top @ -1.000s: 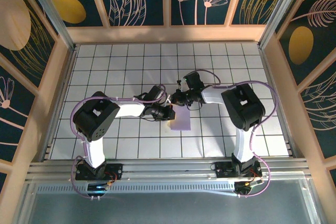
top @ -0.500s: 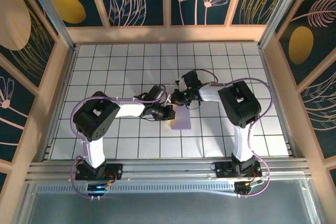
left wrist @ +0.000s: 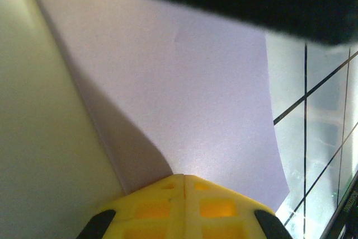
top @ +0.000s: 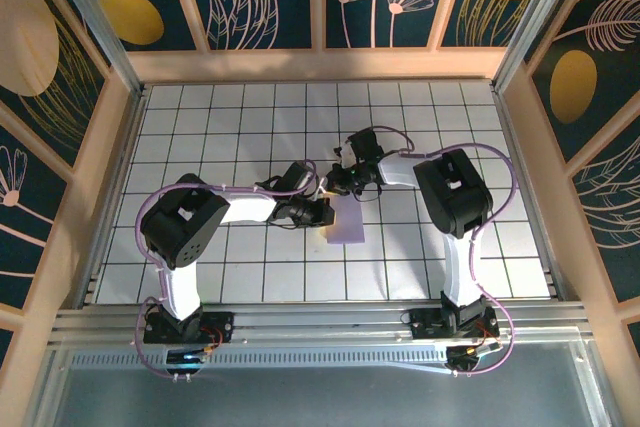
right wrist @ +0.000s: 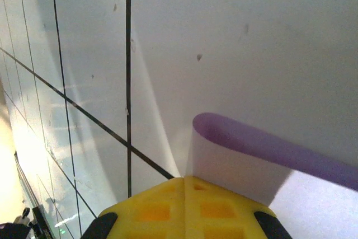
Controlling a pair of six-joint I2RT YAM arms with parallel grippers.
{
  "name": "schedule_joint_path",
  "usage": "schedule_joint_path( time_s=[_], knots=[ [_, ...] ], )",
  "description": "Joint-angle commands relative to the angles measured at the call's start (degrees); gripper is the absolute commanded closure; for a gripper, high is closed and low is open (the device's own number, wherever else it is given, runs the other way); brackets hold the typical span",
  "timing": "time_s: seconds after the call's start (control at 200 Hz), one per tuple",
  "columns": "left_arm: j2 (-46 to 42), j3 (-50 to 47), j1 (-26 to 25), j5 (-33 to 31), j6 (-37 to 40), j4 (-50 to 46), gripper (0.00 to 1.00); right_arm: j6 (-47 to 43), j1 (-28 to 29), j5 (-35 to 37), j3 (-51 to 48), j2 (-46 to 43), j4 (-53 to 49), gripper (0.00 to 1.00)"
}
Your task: Fold a paper plane with a square sheet of paper (fold left side to right side)
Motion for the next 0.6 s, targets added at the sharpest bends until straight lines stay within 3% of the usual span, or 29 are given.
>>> schedule_joint_path(
  time_s=[0.0, 0.596],
  knots=[
    [2.9, -1.1, -1.0, -0.3, -0.1, -5.7, 1.00, -1.9, -2.6, 5.4, 2.7, 2.5, 2.4, 1.00],
    [2.9, -1.1, -1.1, -0.4, -0.1, -5.6, 1.00, -2.7, -5.5, 5.0, 10.0, 7.3, 0.0, 1.00]
  ],
)
